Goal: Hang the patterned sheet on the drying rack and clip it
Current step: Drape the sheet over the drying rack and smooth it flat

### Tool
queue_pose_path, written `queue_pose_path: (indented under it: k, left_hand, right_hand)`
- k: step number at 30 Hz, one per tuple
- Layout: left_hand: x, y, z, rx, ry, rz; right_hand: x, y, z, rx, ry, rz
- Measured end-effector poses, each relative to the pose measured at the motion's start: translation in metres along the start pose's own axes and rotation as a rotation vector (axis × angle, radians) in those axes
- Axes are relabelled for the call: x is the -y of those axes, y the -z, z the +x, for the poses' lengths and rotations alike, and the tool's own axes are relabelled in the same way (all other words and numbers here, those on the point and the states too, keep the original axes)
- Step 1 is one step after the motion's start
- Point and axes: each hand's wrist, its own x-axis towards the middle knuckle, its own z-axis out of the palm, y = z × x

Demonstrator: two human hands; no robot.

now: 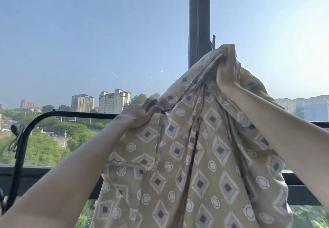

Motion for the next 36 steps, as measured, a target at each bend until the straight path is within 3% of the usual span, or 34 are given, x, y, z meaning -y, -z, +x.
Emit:
queue_pose_path:
  k: [6, 9, 18, 22, 26, 32, 36]
  left_hand:
    - [0.004, 0.0, -0.012, -0.139, -0.013, -0.015]
    - [-0.001, 0.004, -0.022, -0.204, 0.004, 0.024]
    - [-0.001, 0.008, -0.036, -0.266, 0.044, 0.071]
    - [-0.004, 0.012, -0.041, -0.255, 0.054, 0.072]
    - [-0.003, 0.019, -0.046, -0.217, 0.075, 0.07]
    - [-0.004, 0.027, -0.05, -0.152, 0.07, 0.059]
    - [0.0, 0.027, -0.053, -0.095, 0.097, 0.047]
  right_hand:
    - [-0.014, -0.001, -0.018, 0.074, -0.158, -0.088]
    - [-0.034, -0.003, -0.043, 0.164, -0.142, -0.145]
    - [-0.043, 0.005, -0.061, 0.63, -0.156, -0.287]
    - [-0.03, 0.017, -0.073, 0.792, -0.105, -0.248]
    - [-0.021, 0.031, -0.089, 0.93, 0.063, -0.331]
    - [-0.002, 0.041, -0.096, 0.996, 0.275, -0.608]
    - [0.006, 0.036, -0.1, 0.98, 0.299, -0.694]
